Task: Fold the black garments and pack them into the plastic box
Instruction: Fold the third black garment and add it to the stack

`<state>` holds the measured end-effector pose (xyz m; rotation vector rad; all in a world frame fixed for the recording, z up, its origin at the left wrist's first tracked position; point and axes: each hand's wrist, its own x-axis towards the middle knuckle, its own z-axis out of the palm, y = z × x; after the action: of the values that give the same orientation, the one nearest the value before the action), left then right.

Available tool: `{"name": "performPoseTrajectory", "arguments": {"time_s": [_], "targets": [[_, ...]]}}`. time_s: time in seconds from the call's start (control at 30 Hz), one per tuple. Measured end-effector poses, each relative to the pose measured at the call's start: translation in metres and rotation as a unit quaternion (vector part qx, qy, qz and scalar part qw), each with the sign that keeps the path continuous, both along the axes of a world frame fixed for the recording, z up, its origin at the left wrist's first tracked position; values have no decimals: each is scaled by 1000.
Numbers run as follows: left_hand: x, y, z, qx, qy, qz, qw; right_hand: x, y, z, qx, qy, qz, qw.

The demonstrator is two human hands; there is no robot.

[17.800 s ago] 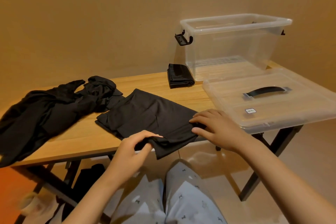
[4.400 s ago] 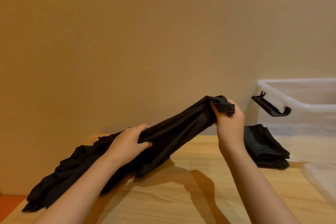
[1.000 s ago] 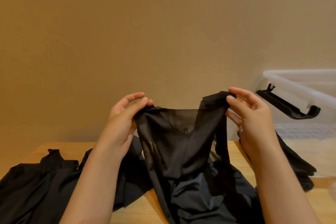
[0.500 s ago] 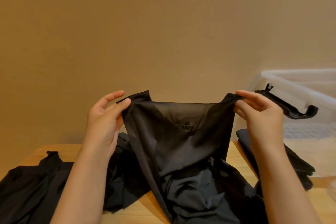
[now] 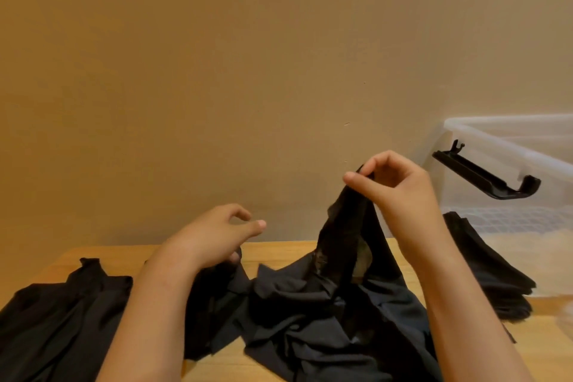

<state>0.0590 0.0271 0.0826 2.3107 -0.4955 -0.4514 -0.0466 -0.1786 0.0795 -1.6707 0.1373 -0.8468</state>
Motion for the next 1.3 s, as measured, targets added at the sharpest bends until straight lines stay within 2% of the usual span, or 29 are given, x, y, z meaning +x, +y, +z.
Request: {"name": "performPoseTrajectory", "arguments": {"time_s": [0.03, 0.07, 0.13, 0.23, 0.37, 0.47, 0.57, 0.73, 0.83, 0.97, 1.0, 1.1, 1.17, 1.3], "targets": [[0, -2, 0, 17, -56, 7, 998, 1, 3, 1, -5, 8, 15, 1000], [0, -5, 0, -11, -93, 3, 996, 2, 6, 2, -9, 16, 32, 999], [-3, -13, 2, -135, -116, -53, 983, 3, 10, 4, -29, 22, 74, 997], [-20, -30, 4, -285, -93, -177, 937, 3, 13, 2, -68, 24, 140, 988], [-30, -47, -5, -377, -12, -246, 893, 2, 13, 1, -48, 19, 207, 977], [-27, -46, -5, -378, -3, -227, 898, 2, 13, 1, -40, 15, 206, 978], [-27, -43, -2, -371, 2, -207, 905, 5, 19, 0, -90, 24, 169, 981], [-21, -38, 0, -310, -52, -164, 935, 5, 21, 5, -166, 25, 93, 981], [-26, -42, 1, -310, -59, -161, 935, 4, 24, 8, -197, 5, 50, 979], [-27, -46, 1, -321, -202, -75, 922, 7, 30, 6, -270, -30, -46, 961], [-27, -44, 3, -339, -212, -47, 915, 8, 29, 6, -276, -37, -68, 958], [-26, -38, 10, -386, -155, 8, 909, 11, 26, 2, -268, -41, -123, 955], [-24, -34, 13, -374, -102, -1, 922, 13, 24, -2, -267, -21, -150, 952], [-22, -33, 12, -362, -54, -42, 929, 17, 21, -9, -231, 62, -151, 959]]}}
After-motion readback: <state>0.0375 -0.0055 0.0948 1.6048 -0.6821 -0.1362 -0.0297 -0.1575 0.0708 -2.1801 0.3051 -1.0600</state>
